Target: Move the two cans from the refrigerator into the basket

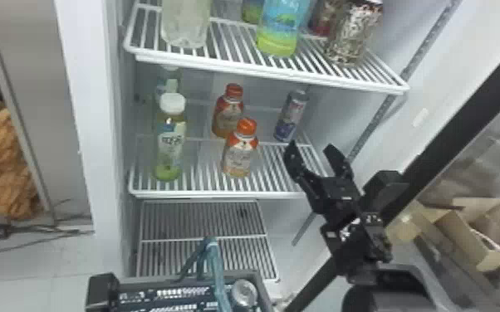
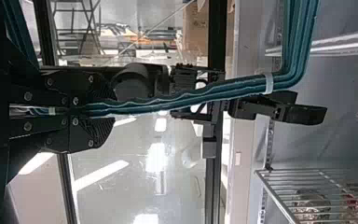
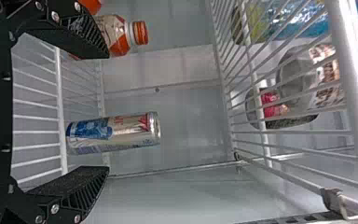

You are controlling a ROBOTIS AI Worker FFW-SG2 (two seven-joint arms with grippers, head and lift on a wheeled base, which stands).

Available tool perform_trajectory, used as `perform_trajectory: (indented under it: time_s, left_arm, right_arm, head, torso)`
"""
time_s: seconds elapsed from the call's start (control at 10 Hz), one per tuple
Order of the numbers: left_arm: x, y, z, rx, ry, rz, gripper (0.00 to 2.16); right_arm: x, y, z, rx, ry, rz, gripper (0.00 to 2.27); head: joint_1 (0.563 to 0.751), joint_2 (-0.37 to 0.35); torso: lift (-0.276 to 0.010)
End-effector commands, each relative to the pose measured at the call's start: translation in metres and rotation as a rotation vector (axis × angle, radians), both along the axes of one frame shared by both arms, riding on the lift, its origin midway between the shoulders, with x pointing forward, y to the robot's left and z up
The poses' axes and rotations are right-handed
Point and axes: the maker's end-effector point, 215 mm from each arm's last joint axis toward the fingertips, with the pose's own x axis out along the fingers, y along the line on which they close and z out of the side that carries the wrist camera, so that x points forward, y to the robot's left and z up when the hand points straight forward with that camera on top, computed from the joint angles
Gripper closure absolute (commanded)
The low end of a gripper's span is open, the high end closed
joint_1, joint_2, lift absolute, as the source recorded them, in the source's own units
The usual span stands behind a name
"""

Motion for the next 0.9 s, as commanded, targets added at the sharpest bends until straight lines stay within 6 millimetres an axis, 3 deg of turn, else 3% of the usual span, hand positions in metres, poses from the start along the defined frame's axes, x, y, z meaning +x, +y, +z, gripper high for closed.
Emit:
perform_trajectory:
  time_s: [0.0,0.4,0.8]
  left_arm:
    - [0.0,-0.001,0.001,0.0,-0.002,-0.002,1.21]
    - [0.001,0.0,0.001,0.001,-0.007,-0.003,1.21]
    - [0.004,0.0,0.002,0.002,-0.01,0.002,1.21]
  right_arm:
    - [0.012,-0.003,-0.003,0.002,-0.003,-0.013,0.16]
    - [0.033,-0.005,0.012,0.011,-0.038,-0.034,0.16]
    - [0.055,-0.002,0.005,0.021,-0.019,-0.048,0.16]
  head:
    - [0.695,-0.35]
    - [0.695,-0.35]
    - [0.695,-0.35]
  torso:
    - [-0.266]
    - [-0.266]
    - [-0.266]
